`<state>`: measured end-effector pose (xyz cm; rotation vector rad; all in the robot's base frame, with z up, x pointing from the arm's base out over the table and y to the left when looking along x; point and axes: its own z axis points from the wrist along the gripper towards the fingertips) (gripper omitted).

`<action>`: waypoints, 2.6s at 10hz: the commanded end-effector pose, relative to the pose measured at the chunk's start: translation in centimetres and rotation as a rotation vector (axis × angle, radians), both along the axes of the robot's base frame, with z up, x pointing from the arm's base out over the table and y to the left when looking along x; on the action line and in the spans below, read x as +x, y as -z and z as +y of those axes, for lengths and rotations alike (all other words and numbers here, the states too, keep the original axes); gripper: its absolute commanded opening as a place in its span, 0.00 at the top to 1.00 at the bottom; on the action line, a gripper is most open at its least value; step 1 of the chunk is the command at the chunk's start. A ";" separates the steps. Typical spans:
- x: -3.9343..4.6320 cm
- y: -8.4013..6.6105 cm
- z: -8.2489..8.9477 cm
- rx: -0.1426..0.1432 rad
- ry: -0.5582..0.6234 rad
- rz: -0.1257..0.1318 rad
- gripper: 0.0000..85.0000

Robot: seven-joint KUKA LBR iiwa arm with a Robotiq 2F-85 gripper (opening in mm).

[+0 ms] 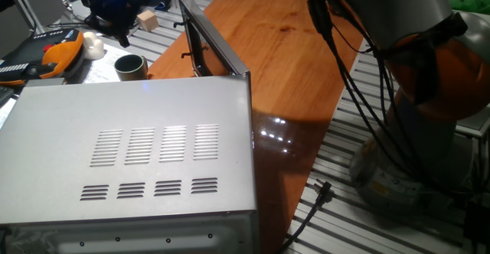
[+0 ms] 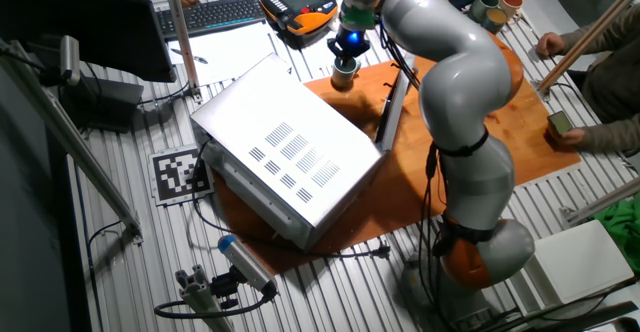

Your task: Put the bowl into the microwave

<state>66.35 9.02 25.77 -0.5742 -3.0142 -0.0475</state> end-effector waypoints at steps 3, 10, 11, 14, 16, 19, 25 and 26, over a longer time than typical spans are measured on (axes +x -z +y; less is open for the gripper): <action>0.00 0.0 0.0 0.031 0.206 0.017 1.00; 0.00 0.0 0.0 0.028 0.455 -0.022 0.80; 1.02 0.8 -0.6 0.021 0.453 -0.040 0.60; 4.53 3.6 -2.6 0.038 0.462 -0.094 0.60; 5.84 4.6 -3.6 0.049 0.481 -0.117 0.60; 6.76 5.6 -4.6 0.039 0.511 -0.132 0.60; 7.98 8.0 -6.8 -0.026 0.499 -0.204 0.60; 7.97 8.1 -6.8 -0.015 0.497 -0.195 0.60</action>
